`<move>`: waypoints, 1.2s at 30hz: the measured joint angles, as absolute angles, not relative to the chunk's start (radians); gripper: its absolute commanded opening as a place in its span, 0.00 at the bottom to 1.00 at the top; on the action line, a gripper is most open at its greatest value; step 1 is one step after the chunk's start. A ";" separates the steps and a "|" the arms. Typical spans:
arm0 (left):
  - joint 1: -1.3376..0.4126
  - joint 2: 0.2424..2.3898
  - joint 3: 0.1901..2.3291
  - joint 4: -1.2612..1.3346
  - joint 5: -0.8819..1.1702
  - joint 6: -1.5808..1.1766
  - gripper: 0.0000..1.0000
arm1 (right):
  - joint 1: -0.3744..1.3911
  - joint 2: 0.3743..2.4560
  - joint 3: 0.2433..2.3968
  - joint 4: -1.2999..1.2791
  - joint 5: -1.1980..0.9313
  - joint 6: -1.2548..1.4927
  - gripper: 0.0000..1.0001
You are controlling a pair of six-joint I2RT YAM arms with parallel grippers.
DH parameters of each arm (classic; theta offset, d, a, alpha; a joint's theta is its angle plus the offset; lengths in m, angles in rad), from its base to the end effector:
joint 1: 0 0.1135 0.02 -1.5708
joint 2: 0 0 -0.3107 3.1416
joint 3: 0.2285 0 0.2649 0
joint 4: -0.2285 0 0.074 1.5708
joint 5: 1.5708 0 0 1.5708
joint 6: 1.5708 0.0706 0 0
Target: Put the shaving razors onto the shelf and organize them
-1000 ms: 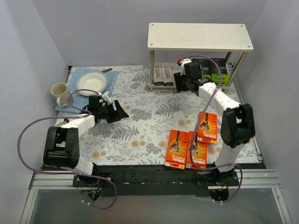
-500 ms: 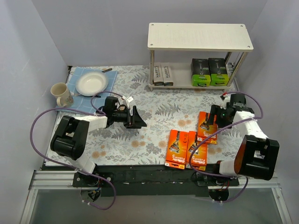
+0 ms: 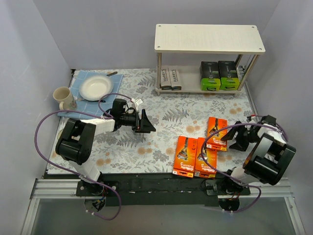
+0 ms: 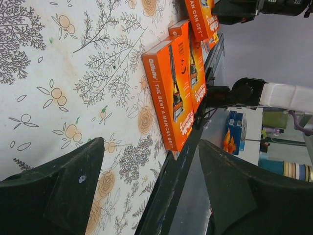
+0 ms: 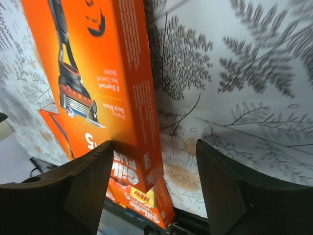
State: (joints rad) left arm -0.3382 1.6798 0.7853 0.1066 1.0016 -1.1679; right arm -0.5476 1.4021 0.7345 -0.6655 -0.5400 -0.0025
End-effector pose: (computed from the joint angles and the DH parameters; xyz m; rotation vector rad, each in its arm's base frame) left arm 0.3021 -0.1693 0.1793 0.4820 -2.4707 1.6736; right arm 0.2232 -0.0936 0.1764 0.6412 2.6257 0.6319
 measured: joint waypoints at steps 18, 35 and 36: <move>-0.342 1.680 0.796 0.043 0.952 -1.078 0.77 | -0.559 1.464 0.723 -0.642 -0.811 0.067 0.24; -0.342 1.681 0.851 0.025 0.925 -1.039 0.77 | -0.072 1.306 1.099 -0.693 -1.003 0.079 0.21; -0.342 1.681 0.852 0.023 0.924 -1.035 0.77 | -0.023 1.314 1.152 -0.682 -1.010 0.104 0.21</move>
State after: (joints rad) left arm -0.3424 1.6810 0.8524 0.0227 0.9237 -1.0348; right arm -0.0227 1.3144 1.1522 -0.6815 -1.0096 0.1043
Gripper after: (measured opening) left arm 0.769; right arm 0.349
